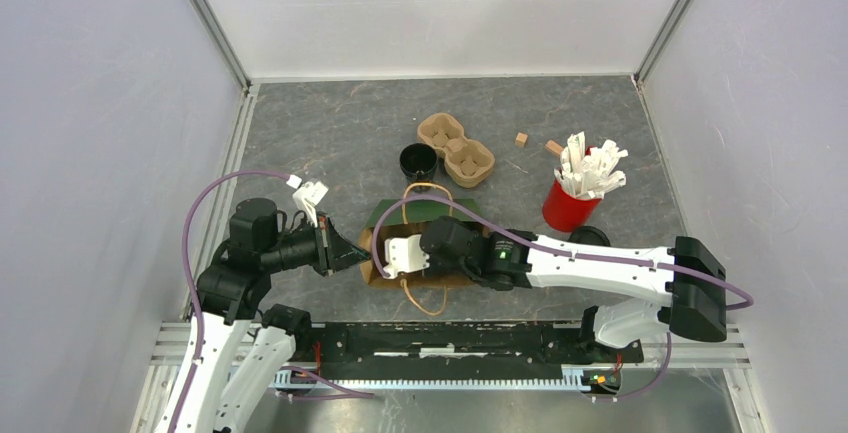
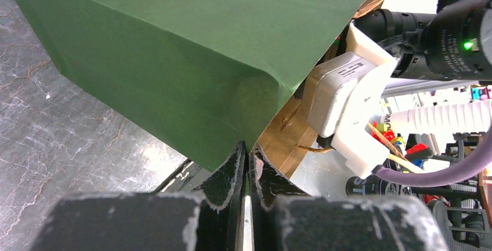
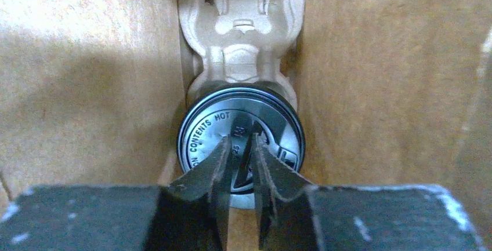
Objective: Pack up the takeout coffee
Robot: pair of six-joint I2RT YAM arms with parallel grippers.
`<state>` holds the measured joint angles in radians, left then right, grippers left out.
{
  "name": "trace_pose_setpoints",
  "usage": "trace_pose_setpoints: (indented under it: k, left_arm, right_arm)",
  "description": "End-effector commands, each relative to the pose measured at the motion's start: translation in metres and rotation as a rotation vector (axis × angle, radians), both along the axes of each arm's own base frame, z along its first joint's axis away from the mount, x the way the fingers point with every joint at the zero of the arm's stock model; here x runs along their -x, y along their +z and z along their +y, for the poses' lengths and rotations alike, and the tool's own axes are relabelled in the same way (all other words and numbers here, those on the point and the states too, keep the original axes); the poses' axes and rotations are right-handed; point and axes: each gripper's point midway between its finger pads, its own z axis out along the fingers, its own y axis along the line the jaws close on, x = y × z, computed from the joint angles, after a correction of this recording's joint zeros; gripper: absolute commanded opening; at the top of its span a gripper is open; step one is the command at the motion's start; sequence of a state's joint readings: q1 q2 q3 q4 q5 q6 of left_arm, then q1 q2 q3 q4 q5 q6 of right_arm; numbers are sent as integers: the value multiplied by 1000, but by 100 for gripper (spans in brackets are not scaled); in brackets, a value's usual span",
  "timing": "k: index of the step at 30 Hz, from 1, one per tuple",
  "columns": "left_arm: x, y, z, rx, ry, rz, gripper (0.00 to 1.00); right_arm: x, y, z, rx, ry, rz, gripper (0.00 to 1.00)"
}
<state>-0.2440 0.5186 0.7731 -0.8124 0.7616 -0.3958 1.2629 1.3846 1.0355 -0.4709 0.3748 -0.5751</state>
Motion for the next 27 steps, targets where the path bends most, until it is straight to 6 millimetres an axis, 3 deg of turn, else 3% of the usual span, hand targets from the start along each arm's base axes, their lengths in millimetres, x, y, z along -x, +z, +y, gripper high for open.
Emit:
trace_pose_setpoints:
  k: [1,14,27]
  left_arm:
    - [0,17,-4,38,-6,-28,10]
    - [-1,12,-4,34,-13,-8,10]
    - [-3,12,-7,54,-22,-2,10]
  right_arm:
    - [-4,5,5,-60,-1,-35,21]
    - [-22,-13,-15,-80,-72,-41,14]
    - [-29,-12,-11,-92,-78,-41,13]
